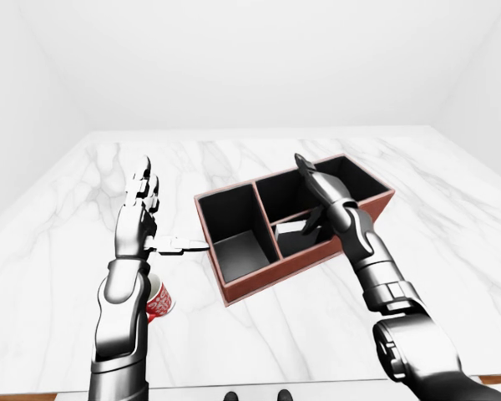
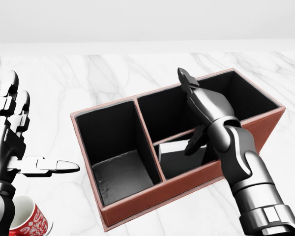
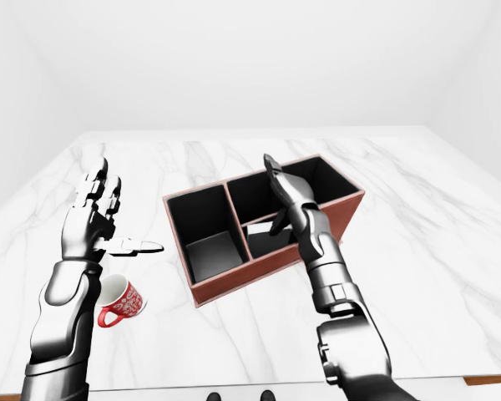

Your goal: Pick up the book and place it in the back compartment of the caddy.

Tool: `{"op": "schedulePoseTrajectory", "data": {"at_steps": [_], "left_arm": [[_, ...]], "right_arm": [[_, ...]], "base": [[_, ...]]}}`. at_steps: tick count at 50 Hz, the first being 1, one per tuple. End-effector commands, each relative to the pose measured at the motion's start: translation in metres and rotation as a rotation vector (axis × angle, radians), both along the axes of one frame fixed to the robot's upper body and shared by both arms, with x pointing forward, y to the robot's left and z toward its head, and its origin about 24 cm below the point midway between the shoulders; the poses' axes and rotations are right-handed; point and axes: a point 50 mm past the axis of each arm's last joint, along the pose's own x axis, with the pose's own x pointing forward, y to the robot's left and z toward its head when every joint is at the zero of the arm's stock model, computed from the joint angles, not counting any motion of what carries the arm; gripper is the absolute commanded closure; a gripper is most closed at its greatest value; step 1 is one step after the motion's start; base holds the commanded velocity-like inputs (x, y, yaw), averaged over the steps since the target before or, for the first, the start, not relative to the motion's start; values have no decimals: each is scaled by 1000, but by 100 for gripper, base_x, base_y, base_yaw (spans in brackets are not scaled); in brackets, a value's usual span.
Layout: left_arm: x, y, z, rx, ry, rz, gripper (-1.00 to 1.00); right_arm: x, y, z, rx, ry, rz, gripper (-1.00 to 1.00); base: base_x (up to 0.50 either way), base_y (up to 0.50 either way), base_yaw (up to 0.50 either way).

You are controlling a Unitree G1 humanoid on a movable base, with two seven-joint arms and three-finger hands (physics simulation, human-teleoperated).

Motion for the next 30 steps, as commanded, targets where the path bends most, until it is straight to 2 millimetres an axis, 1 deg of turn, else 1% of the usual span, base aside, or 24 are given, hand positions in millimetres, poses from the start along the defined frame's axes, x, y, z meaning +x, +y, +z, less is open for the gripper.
{"op": "schedulePoseTrajectory", "data": {"at_steps": [1,5,6,13,17,19,23,26,30], "left_arm": [[0,0,0,1,-2,0,-99],[0,0,0,1,-1,0,-99],[-1,0,1,1,-4,0,-99],[-1,0,3,1,-13,-1,-99],[-3,0,7,2,-30,-1,-99],[-3,0,7,2,-31,-1,-99],[-5,0,11,4,-52,-3,-99],[-7,0,15,6,-69,-4,-99],[-8,0,16,7,-76,-5,-99]], "right_arm": [[-26,-10,37,60,-130,-19,-100],[-36,-10,49,94,-153,-16,-100],[-42,-10,57,110,-166,-11,-100],[-66,-8,80,136,-252,52,-100],[-77,-10,84,154,-289,59,-100],[-79,-10,85,159,-299,61,-100],[-93,-13,90,188,-342,71,-100],[-105,-15,90,217,-364,77,-100],[-112,-16,92,242,-389,80,-100]], "base": [[0,0,0],[0,0,0],[0,0,0],[0,0,0],[0,0,0],[0,0,0],[0,0,0],[0,0,0],[0,0,0]]}}
